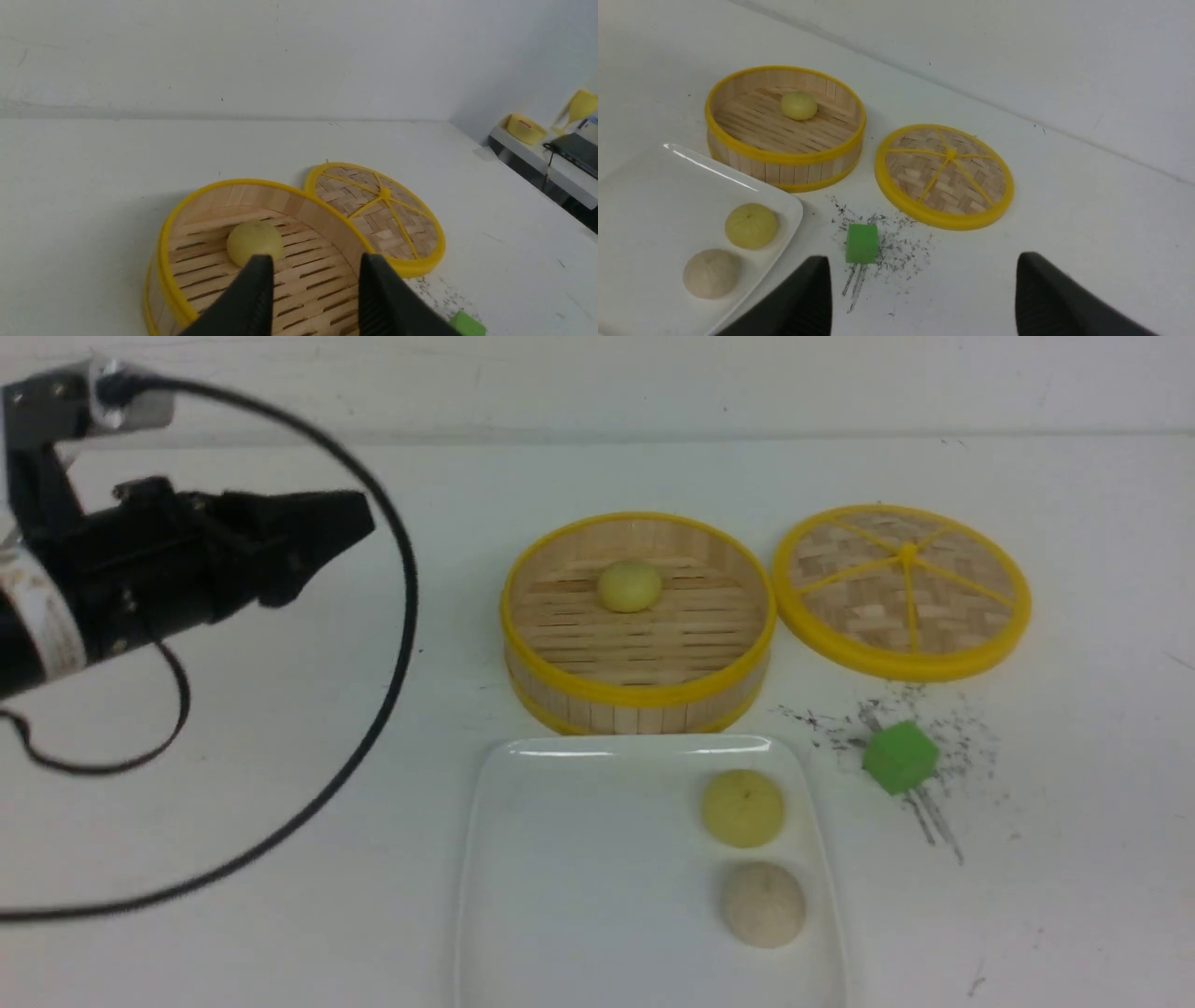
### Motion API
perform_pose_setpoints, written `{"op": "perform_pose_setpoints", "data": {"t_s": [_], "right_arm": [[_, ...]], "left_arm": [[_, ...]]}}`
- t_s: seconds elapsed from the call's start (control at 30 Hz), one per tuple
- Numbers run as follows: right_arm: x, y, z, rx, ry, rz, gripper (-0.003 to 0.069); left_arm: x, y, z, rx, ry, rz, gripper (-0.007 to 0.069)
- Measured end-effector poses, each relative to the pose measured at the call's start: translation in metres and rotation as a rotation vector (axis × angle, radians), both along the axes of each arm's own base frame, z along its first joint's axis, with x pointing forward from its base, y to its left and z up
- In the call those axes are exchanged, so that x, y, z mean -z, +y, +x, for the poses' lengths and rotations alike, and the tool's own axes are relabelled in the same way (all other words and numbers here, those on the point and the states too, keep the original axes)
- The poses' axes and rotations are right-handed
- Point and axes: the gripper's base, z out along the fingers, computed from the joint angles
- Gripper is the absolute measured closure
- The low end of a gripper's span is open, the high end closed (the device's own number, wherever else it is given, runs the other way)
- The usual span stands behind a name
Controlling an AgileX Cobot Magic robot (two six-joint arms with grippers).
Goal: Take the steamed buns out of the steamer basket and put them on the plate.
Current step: Use the left arm to grab the steamed stuffed bun that is closest to it
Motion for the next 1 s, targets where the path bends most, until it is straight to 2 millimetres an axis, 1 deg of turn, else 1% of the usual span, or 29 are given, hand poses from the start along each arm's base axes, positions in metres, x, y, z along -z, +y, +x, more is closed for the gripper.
{"op": "perform_pose_setpoints", "data": {"t_s": [0.03,0.13,0.17,0.23,0.27,0.3,0.33,0.37,0.4,0.47,0.5,0.6,0.73,0.9,1.0], "right_arm": [[0.000,0.000,0.000,0.000,0.000,0.000,0.0143],[0.000,0.000,0.000,0.000,0.005,-0.002,0.0143],[0.001,0.000,0.000,0.001,0.009,-0.004,0.0143],[0.002,-0.001,0.000,0.003,0.021,-0.010,0.0143],[0.002,-0.001,-0.001,0.003,0.022,-0.010,0.0143],[0.003,-0.001,-0.001,0.008,0.035,-0.019,0.0143],[0.004,-0.002,-0.001,0.011,0.040,-0.026,0.0143],[0.004,-0.002,-0.001,0.012,0.042,-0.027,0.0143],[0.006,-0.003,-0.001,0.018,0.055,-0.038,0.0143],[0.007,-0.003,-0.001,0.023,0.067,-0.048,0.0143],[0.008,-0.005,-0.002,0.032,0.080,-0.062,0.0144],[0.010,-0.007,-0.002,0.054,0.099,-0.093,0.0144],[0.011,-0.009,-0.002,0.068,0.104,-0.109,0.0144],[0.010,-0.009,-0.001,0.068,0.095,-0.108,0.0144],[0.010,-0.009,-0.001,0.068,0.091,-0.107,0.0144]], "left_arm": [[-0.003,-0.008,0.017,0.029,0.026,0.022,0.0337],[-0.005,-0.029,0.046,0.116,0.062,0.146,0.0337],[-0.007,-0.038,0.060,0.141,0.080,0.161,0.0337],[-0.009,-0.048,0.073,0.154,0.108,0.151,0.0337],[-0.010,-0.049,0.077,0.157,0.108,0.151,0.0337],[-0.012,-0.055,0.091,0.156,0.138,0.122,0.0337],[-0.013,-0.056,0.096,0.150,0.152,0.108,0.0337],[-0.013,-0.056,0.098,0.149,0.156,0.105,0.0337],[-0.014,-0.057,0.109,0.137,0.179,0.078,0.0337],[-0.013,-0.058,0.115,0.136,0.185,0.070,0.0337],[-0.011,-0.060,0.123,0.146,0.193,0.061,0.0337],[-0.005,-0.064,0.132,0.180,0.209,0.054,0.0337],[0.001,-0.067,0.136,0.207,0.268,0.022,0.0337],[0.001,-0.072,0.126,0.340,0.291,0.015,0.0337],[-0.001,-0.073,0.123,0.373,0.279,0.020,0.0337]]}}
